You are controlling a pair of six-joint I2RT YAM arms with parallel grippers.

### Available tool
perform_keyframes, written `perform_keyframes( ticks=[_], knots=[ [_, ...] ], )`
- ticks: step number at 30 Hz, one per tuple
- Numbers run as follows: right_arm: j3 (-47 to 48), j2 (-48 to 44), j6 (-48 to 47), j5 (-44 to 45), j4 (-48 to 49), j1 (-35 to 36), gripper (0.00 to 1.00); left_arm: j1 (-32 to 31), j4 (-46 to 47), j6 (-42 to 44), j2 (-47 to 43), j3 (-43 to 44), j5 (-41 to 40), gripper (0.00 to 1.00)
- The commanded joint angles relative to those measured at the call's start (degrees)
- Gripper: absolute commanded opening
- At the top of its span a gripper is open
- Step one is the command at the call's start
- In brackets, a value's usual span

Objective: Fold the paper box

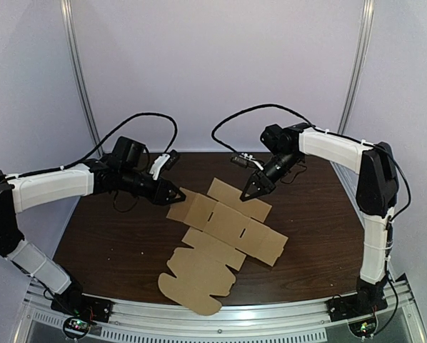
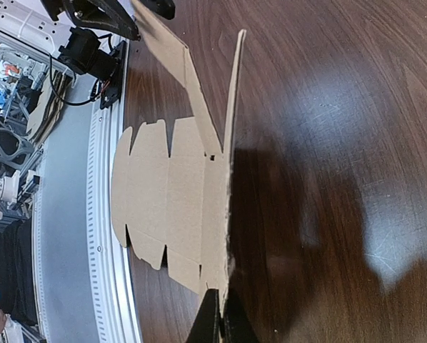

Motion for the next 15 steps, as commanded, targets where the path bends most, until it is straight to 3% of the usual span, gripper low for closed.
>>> perform_keyframes(
  ticks=[1, 6, 11, 15],
  knots=[
    [-0.1, -2.6, -2.7, 0.5, -3.2, 0.2, 0.00, -0.2, 0.2, 0.3, -1.9, 1.5, -1.1, 0.41],
    [-0.5, -5.1, -2.6, 0.8, -4.5, 0.3, 0.00, -0.2, 0.0, -0.2, -4.5, 5.1, -2.0, 0.58],
    [1.0, -6.8, -2.0, 0.5, -7.9, 0.2, 0.00, -0.2, 0.0, 1.6, -2.3, 9.4, -1.3, 0.60],
    [2.8, -7.0, -0.6, -1.6, -11.6, 0.3, 0.00, -0.4, 0.5, 0.6, 1.3, 14.1, 3.7, 0.61]
  ],
)
